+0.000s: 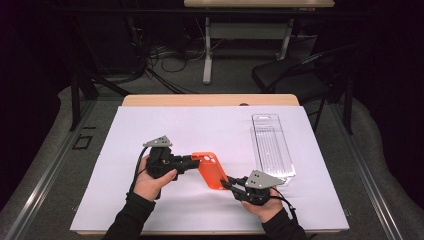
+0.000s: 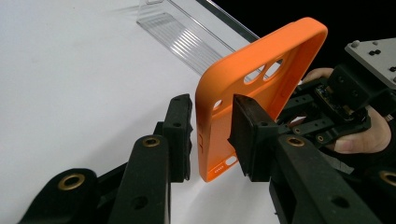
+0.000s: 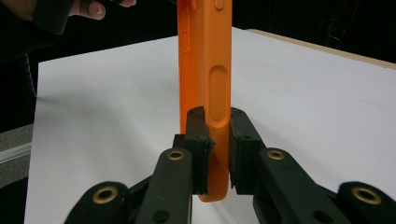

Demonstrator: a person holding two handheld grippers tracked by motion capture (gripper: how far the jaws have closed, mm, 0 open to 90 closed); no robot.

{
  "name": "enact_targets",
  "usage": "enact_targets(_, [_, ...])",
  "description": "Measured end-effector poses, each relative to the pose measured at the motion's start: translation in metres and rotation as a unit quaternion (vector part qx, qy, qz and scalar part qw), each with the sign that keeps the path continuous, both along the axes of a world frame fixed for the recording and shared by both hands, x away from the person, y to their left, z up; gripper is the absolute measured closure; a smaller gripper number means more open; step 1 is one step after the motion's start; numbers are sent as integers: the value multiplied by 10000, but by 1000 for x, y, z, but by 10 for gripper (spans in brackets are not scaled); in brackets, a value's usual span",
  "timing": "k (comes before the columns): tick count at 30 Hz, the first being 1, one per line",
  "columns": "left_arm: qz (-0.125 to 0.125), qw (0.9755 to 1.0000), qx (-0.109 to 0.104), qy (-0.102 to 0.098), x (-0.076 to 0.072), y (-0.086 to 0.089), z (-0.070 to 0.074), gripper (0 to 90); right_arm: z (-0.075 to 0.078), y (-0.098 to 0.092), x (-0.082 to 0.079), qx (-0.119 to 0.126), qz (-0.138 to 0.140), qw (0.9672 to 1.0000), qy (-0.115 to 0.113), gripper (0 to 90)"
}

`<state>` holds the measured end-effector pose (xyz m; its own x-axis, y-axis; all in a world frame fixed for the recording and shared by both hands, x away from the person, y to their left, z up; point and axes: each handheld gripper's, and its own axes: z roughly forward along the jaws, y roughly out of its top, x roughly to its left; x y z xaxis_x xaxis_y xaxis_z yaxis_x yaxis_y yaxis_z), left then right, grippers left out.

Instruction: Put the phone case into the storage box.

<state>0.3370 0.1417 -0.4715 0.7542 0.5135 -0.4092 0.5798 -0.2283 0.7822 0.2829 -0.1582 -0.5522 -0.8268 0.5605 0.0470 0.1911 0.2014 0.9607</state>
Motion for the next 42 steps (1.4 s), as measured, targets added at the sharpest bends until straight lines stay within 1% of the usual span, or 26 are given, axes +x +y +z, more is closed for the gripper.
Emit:
enact_targets(3, [11,10000,-37,22,0,1,0,702,0,0,0,-1,3,10000,-8,808])
enact_targets(17, [-15,10000,-39,57,2,2,-2,770,0,1,0,1,24,10000,14,808])
enact_targets(30, [-24,10000,-14,35,3,2,-4,803,-1,1,1,-53,28,10000,21,808])
enact_targets(34, [-39,10000,15,42,3,2,-5,812,-2,1,1,-70,34,10000,30,808])
enact_targets(42, [-18,10000,4,66,4,3,-6,837,-2,1,1,-63,33,10000,37,808])
